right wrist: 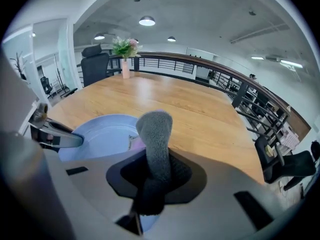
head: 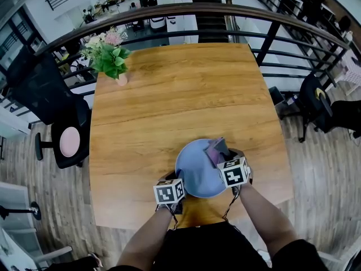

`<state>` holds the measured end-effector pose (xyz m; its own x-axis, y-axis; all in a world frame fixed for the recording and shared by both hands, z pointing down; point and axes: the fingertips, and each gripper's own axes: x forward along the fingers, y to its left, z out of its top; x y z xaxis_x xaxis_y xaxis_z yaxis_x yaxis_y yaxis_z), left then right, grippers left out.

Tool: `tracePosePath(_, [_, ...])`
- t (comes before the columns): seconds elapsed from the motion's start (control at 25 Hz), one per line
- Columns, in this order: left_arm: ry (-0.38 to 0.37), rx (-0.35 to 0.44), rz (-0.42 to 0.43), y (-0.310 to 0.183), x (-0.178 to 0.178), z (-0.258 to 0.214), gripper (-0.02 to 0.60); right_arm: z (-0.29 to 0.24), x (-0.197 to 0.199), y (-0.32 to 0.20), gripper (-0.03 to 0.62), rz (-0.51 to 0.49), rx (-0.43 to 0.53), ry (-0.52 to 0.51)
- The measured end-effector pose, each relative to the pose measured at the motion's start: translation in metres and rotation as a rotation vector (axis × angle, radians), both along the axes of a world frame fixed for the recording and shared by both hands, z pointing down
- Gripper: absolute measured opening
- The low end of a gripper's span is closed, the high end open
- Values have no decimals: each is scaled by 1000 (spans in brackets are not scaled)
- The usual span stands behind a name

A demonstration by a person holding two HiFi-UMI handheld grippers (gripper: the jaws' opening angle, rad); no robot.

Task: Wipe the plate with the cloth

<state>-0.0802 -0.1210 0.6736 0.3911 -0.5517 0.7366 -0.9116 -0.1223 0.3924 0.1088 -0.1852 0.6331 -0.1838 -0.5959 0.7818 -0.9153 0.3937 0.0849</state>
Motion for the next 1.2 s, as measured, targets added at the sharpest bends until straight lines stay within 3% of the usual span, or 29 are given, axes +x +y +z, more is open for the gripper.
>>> tracePosePath(0.52, [-6, 1, 0, 1, 0, 0, 63, 16, -82, 57, 74, -146, -140, -206])
tracePosePath(0.92, [5, -2, -1, 0, 0, -2, 61, 26, -132, 92, 74, -287, -196, -202])
tracePosePath(1.2, [16, -7, 4, 2, 2, -3, 61, 31, -127, 97, 74, -350, -200, -116])
